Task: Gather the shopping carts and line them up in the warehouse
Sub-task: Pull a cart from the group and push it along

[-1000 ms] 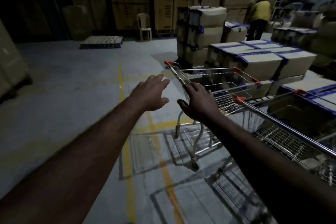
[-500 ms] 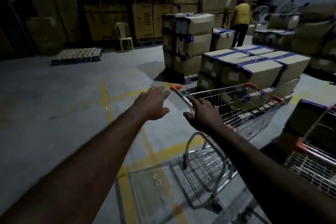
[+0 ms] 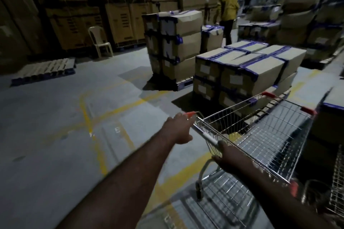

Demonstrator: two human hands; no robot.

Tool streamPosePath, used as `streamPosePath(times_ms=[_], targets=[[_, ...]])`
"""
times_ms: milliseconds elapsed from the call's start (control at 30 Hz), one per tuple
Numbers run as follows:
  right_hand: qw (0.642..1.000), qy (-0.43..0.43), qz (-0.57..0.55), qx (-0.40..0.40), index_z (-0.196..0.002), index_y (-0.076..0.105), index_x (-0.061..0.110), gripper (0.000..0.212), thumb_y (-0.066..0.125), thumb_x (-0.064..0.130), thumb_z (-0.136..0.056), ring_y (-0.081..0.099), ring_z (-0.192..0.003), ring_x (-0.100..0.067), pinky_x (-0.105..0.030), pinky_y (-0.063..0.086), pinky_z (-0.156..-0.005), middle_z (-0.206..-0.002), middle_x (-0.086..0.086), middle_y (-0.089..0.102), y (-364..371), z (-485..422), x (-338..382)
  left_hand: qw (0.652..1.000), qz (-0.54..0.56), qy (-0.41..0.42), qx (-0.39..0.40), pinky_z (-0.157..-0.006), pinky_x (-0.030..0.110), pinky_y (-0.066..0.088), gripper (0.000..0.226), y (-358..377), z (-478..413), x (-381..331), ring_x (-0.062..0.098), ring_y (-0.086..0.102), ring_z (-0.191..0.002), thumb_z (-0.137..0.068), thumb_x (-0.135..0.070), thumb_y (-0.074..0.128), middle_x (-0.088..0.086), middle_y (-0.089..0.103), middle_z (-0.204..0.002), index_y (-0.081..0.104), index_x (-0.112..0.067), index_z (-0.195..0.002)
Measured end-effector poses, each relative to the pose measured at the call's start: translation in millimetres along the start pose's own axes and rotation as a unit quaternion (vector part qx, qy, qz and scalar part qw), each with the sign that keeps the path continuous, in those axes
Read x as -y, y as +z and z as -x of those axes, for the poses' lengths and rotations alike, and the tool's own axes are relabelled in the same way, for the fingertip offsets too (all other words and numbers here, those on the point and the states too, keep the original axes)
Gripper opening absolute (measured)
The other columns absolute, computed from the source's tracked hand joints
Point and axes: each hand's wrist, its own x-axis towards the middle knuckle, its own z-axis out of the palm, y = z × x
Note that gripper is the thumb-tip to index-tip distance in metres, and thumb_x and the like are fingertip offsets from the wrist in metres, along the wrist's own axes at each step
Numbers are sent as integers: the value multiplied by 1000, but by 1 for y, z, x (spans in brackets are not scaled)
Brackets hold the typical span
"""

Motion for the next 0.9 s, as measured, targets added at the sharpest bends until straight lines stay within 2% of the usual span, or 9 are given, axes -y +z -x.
streamPosePath(times_ms=[100,167,233,400,500,633,700,767,900], targets=[[998,21,47,-37,-125,42,31,47,56,59,-90,67,-92,-24,-37,55,-78,-110,-2,68,-3,-26,6,999,-9,42,4,-112,48,32,77,12,-45,24,26,23,-145,-83,-43,71,4,25,-160,34,-27,-149],[996,32,57,-59,-125,48,31,45,49,62,-92,66,-97,-27,-37,53,-81,-111,-3,68,-9,-42,19,996,-44,79,9,-114,46,30,74,27,-75,42,26,27,-144,-81,-44,72,6,33,-156,40,-26,-145],[995,58,51,-57,-121,52,26,45,42,62,-95,66,-98,-29,-36,51,-80,-111,-7,68,-7,-49,22,991,-67,116,17,-112,53,28,72,48,-97,47,26,33,-141,-80,-48,71,4,39,-153,41,-28,-142],[979,186,31,-74,-116,57,27,47,36,64,-96,65,-91,-27,-37,51,-82,-103,-4,69,-2,-30,14,974,13,224,34,-112,62,18,51,70,-135,25,23,47,-129,-87,-69,50,-3,60,-129,58,-33,-123],[967,237,54,-81,-115,59,27,47,34,64,-98,64,-93,-24,-35,42,-78,-103,-2,68,1,-16,22,963,17,263,47,-111,56,13,54,79,-146,35,20,54,-122,-89,-75,32,-5,67,-118,62,-37,-115],[955,282,51,-70,-115,58,28,43,36,61,-98,62,-102,-24,-40,38,-89,-106,-2,67,7,3,42,954,34,294,46,-111,53,10,57,86,-142,53,18,55,-116,-88,-78,29,-8,67,-108,64,-34,-100],[952,294,34,-77,-112,58,27,43,38,62,-97,63,-101,-25,-40,38,-88,-98,-1,65,15,8,52,950,36,307,41,-112,52,10,60,87,-137,61,18,57,-113,-86,-81,28,-9,67,-102,64,-33,-94],[945,313,18,-89,-104,59,29,49,37,72,-92,63,-94,-23,-38,39,-88,-88,4,61,23,15,59,947,48,315,48,-113,51,10,60,86,-136,71,17,57,-112,-86,-81,31,-10,66,-97,65,-32,-92],[923,370,28,-104,-95,63,27,69,29,86,-82,60,-83,-19,-53,37,-102,-81,6,62,28,29,66,944,64,321,47,-114,50,9,62,82,-131,87,16,57,-110,-84,-84,31,-12,61,-87,66,-33,-87]])
